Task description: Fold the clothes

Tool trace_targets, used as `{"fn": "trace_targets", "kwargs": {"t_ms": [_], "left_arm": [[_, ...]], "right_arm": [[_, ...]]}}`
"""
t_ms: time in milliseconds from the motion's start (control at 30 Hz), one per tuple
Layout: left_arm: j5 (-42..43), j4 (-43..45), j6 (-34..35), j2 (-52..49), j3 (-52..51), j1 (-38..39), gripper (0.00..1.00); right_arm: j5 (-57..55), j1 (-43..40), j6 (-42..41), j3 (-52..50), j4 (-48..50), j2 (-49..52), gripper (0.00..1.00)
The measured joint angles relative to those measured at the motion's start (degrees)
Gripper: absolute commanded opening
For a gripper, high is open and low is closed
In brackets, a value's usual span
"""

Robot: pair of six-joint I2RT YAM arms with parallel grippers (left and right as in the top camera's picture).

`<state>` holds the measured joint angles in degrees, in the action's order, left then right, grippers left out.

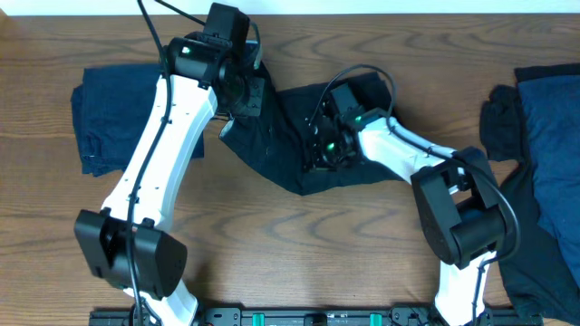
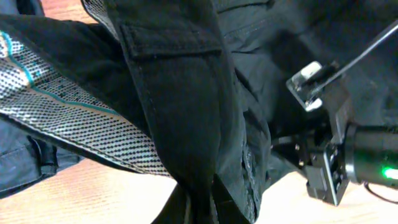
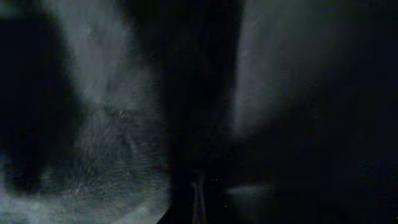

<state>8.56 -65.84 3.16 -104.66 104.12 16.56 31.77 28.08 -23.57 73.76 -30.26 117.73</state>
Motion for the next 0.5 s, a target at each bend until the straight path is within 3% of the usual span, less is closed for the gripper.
{"fn": "trace_targets", "kwargs": {"t_ms": [500], "left_arm": [[-0.04,-4.31,-3.89,-0.9,4.44,-0.04,0.06]], "right_arm": [[1.07,8.24,-9.33,-5.05,16.9,-0.02,0.01]]}}
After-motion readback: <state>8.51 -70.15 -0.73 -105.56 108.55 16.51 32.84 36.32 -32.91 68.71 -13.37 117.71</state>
